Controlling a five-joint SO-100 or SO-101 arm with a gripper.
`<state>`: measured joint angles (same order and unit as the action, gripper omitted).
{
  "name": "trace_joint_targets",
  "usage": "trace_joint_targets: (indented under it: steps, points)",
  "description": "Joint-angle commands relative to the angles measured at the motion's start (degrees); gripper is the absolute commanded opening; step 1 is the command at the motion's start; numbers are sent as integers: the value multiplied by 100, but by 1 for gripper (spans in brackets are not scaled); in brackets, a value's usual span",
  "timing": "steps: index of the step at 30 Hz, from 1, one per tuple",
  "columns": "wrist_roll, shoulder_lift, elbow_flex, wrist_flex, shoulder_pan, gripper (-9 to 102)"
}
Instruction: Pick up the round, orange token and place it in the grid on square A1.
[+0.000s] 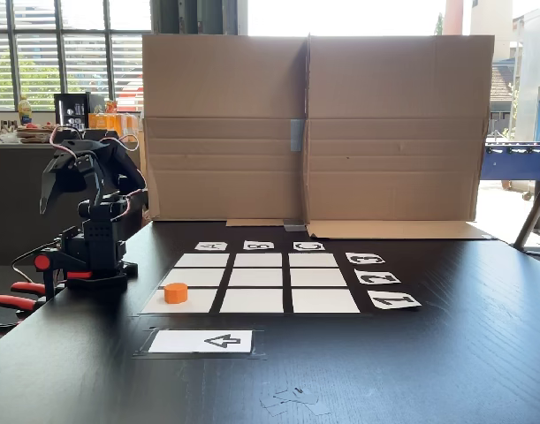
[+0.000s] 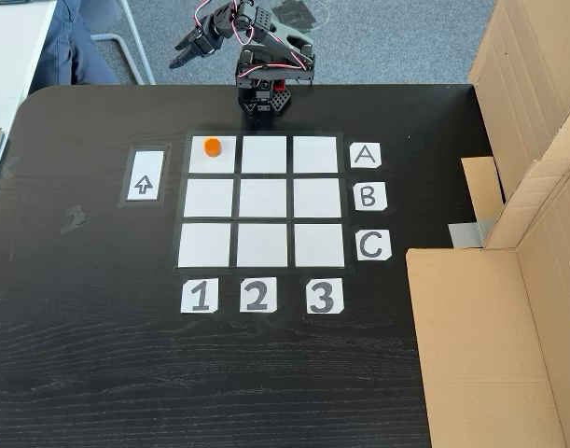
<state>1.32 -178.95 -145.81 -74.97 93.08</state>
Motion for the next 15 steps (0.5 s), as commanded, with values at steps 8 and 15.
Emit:
trace_joint_targets:
  steps: [8, 15]
  points:
    - [-316, -765, -1230, -44, 448, 21]
    - [-316, -1143, -1890, 123, 615, 16]
